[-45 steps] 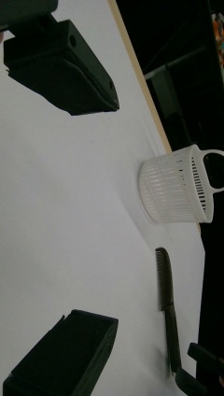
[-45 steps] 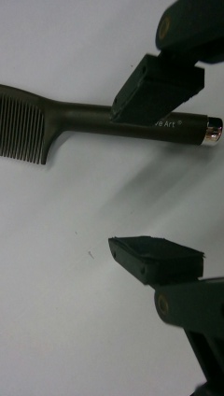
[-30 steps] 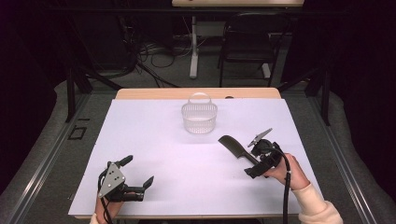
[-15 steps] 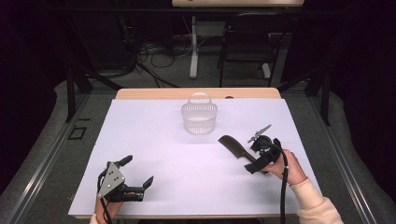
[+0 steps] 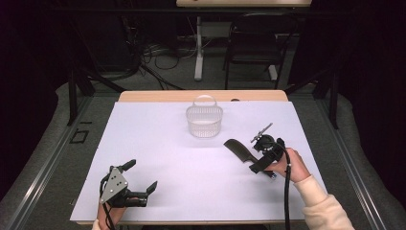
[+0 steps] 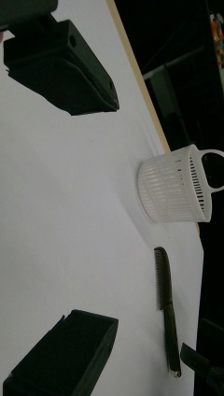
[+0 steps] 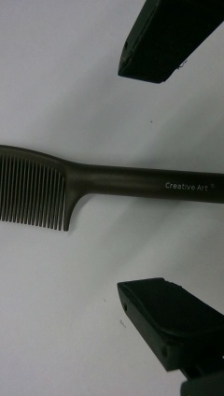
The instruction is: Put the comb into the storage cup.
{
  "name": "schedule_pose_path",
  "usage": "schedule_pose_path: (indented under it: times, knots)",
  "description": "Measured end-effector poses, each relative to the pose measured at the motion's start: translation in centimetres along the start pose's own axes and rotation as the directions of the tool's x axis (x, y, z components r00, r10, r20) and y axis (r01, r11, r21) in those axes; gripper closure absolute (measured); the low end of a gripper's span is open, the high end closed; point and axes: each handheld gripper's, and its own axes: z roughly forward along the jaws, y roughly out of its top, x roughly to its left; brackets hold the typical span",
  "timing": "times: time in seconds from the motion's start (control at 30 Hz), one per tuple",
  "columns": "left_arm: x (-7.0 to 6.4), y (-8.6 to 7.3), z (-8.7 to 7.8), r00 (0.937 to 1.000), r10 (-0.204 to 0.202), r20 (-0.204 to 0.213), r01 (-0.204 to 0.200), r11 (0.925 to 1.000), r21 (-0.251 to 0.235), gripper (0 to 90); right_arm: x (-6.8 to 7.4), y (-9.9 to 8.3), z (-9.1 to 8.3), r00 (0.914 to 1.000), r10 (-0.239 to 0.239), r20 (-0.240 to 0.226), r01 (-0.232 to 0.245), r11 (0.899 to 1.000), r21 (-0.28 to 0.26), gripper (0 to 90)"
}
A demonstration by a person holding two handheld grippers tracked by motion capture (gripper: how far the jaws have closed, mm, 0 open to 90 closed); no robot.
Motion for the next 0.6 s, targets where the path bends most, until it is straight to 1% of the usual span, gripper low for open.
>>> schedule_pose_path:
  times: [0.03,0.07,0.1,0.13,0.17,0.23,0.27,0.3,0.33,0.37,0.4,0.43,0.47,0.53,0.6]
  knots:
    - [0.0,0.0,0.0,1.0,-0.001,0.0,0.001,1.0,0.0,0.1,0.0,0.1,0.1,1.0,0.0,0.0,0.0,1.0,0.004,0.0]
    - [0.0,0.0,0.0,1.0,-0.001,0.001,0.001,1.0,0.0,0.1,-0.2,0.1,0.2,1.0,-0.008,0.004,0.008,1.0,-0.003,0.5]
    - [0.0,0.0,0.0,1.0,0.001,0.001,-0.001,1.0,0.001,0.1,-0.1,0.2,0.2,1.0,-0.004,0.007,0.004,1.0,0.004,1.7]
    - [0.0,0.0,0.1,1.0,0.003,0.001,-0.003,1.0,0.002,0.1,-0.2,0.3,0.2,1.0,-0.008,0.007,0.007,1.0,0.013,3.8]
    - [0.0,0.0,0.1,1.0,0.002,0.002,-0.002,1.0,0.003,0.1,-0.2,0.4,0.2,0.9998,-0.01,0.016,0.01,1.0,0.018,5.9]
    - [0.0,0.0,0.1,1.0,0.002,0.004,-0.002,1.0,0.006,0.1,-0.3,0.5,0.5,0.9997,-0.017,0.016,0.017,1.0,0.013,8.6]
    - [0.0,0.0,0.1,1.0,0.002,0.004,-0.002,1.0,0.005,0.1,-0.3,0.6,0.5,0.9996,-0.02,0.022,0.019,0.999,0.037,10.1]
    - [0.0,0.0,0.1,1.0,0.002,0.003,-0.002,1.0,0.005,0.1,-0.2,0.7,0.7,0.9994,-0.021,0.029,0.02,0.999,0.026,11.8]
    - [0.0,0.0,0.1,1.0,0.002,0.003,-0.002,1.0,0.006,0.1,-0.2,0.7,0.7,0.9993,-0.024,0.027,0.023,0.999,0.039,13.4]
    - [0.0,0.0,0.1,1.0,0.001,0.005,-0.001,1.0,0.005,0.1,-0.2,0.8,0.9,0.9992,-0.029,0.028,0.029,0.999,0.033,14.4]
    - [0.0,0.0,0.1,1.0,0.0,0.005,0.0,1.0,0.005,0.1,-0.3,0.9,0.9,0.9988,-0.037,0.031,0.035,0.999,0.041,15.2]
    - [0.0,0.0,0.1,1.0,-0.001,0.006,0.001,1.0,0.006,0.1,-0.2,1.0,1.0,0.9991,-0.031,0.031,0.029,0.999,0.046,16.5]
    - [0.0,0.0,0.1,1.0,-0.001,0.007,0.001,1.0,0.005,0.1,-0.3,1.2,1.0,0.9985,-0.045,0.029,0.044,0.998,0.048,18.8]
    - [0.0,0.0,0.1,1.0,0.0,0.008,0.0,1.0,0.005,0.1,-0.2,1.3,1.2,0.9986,-0.045,0.027,0.043,0.998,0.054,24.4]
    - [0.0,0.0,0.1,0.9999,0.002,0.01,-0.002,1.0,0.007,0.1,-0.1,1.6,1.4,0.9979,-0.059,0.029,0.056,0.996,0.068,29.3]
